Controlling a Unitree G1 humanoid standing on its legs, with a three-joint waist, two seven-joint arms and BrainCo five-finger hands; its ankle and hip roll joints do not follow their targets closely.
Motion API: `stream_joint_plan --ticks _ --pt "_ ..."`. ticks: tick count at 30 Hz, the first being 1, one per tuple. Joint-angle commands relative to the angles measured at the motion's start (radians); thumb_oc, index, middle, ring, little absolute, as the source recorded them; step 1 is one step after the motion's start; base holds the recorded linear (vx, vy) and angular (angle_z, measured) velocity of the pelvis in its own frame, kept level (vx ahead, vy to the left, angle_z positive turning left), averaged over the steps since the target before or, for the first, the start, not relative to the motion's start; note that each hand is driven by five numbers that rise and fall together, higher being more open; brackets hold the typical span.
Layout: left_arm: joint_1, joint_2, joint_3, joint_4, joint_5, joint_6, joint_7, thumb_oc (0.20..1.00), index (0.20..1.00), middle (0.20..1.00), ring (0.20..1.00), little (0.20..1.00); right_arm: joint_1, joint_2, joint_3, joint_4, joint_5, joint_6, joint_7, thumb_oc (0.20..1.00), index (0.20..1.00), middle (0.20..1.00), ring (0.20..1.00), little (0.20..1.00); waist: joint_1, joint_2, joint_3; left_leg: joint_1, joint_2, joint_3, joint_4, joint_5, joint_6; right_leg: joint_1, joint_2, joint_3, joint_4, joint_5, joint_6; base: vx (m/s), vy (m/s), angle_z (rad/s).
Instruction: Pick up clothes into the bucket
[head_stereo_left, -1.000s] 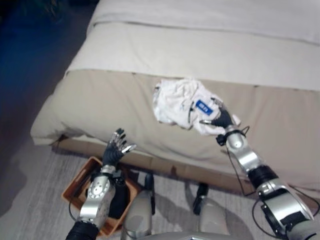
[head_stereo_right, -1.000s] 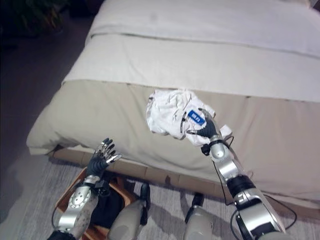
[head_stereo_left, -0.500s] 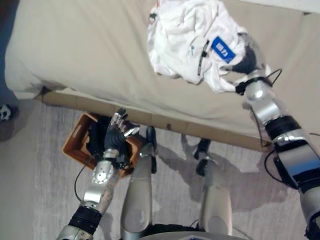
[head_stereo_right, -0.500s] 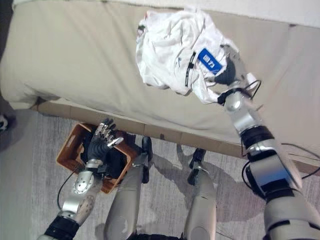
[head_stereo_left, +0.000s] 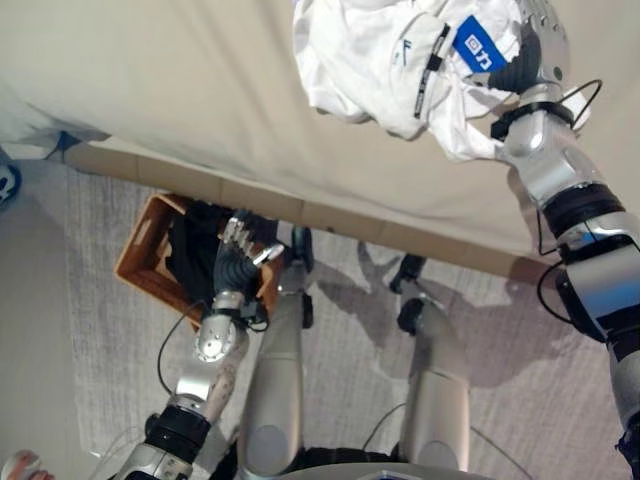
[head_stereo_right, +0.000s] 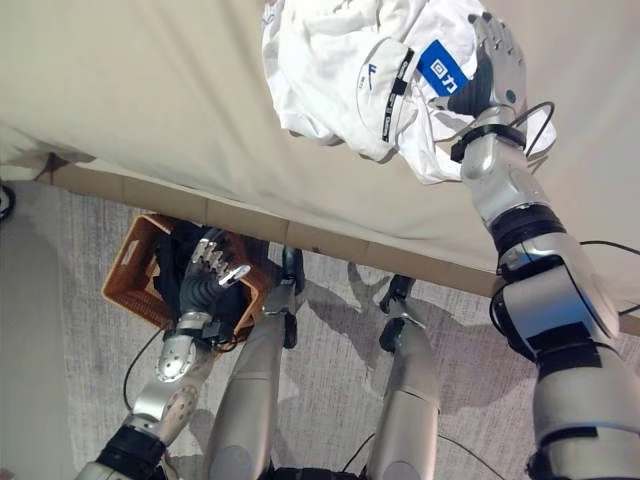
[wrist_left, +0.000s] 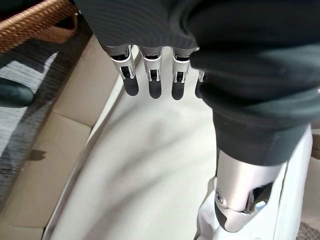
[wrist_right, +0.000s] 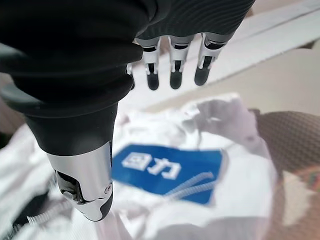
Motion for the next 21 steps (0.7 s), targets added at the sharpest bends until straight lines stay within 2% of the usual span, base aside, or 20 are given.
stream_joint_plan --ticks 1,9,10,11,12,21 --pt "0.023 0.008 -0.005 -0.09 0.033 -0.048 0.012 1.0 1.0 1.0 1.0 1.0 -0.076 -0.033 0.05 0.029 -0.006 -0.01 -0.003 1.0 1.0 1.0 1.0 1.0 0.009 0.005 -0.011 -0.059 0.026 -0.019 0.129 -0.112 -0.034 0.054 -0.057 0.047 -0.083 0.077 0.114 0.01 0.001 0.07" --pt "0.008 0.01 -0.012 -0.085 0.023 -0.051 0.011 1.0 1.0 1.0 1.0 1.0 -0.097 -0.012 0.07 0.085 0.03 -0.023 0.021 1.0 1.0 1.0 1.0 1.0 0.021 0.016 -0.011 -0.07 0.016 -0.021 0.137 -0.116 -0.031 0.044 -0.064 0.043 -0.075 0.074 0.113 0.0 0.0 0.0" --pt "0.007 0.01 -0.012 -0.082 0.021 -0.052 0.011 1.0 1.0 1.0 1.0 1.0 -0.103 -0.012 0.074 0.087 0.032 -0.022 0.027 0.592 0.592 0.592 0.592 0.592 0.023 0.016 -0.011 -0.07 0.015 -0.021 0.137 -0.116 -0.03 0.045 -0.064 0.041 -0.075 0.073 0.113 0.0 0.0 0.0" --pt "0.007 0.01 -0.011 -0.082 0.021 -0.052 0.01 1.0 1.0 1.0 1.0 1.0 -0.103 -0.011 0.075 0.087 0.032 -0.022 0.027 0.376 0.376 0.376 0.376 0.376 0.023 0.017 -0.011 -0.07 0.015 -0.022 0.137 -0.116 -0.03 0.045 -0.064 0.041 -0.075 0.073 0.113 0.0 0.0 0.0" --pt "0.006 0.008 -0.011 -0.076 0.021 -0.05 0.011 1.0 1.0 1.0 1.0 1.0 -0.107 -0.012 0.079 0.094 0.034 -0.022 0.034 0.2 0.2 0.2 0.2 0.2 0.024 0.017 -0.011 -0.068 0.014 -0.023 0.134 -0.116 -0.028 0.045 -0.064 0.041 -0.074 0.073 0.114 0.0 0.0 0.0" --pt "-0.002 0.01 -0.009 -0.074 0.017 -0.051 0.016 1.0 1.0 1.0 1.0 1.0 -0.124 -0.011 0.077 0.111 0.074 -0.028 0.043 0.2 0.2 0.2 0.2 0.2 0.027 0.017 -0.011 -0.064 0.011 -0.021 0.116 -0.11 -0.029 0.049 -0.068 0.031 -0.089 0.077 0.114 0.0 0.0 0.0"
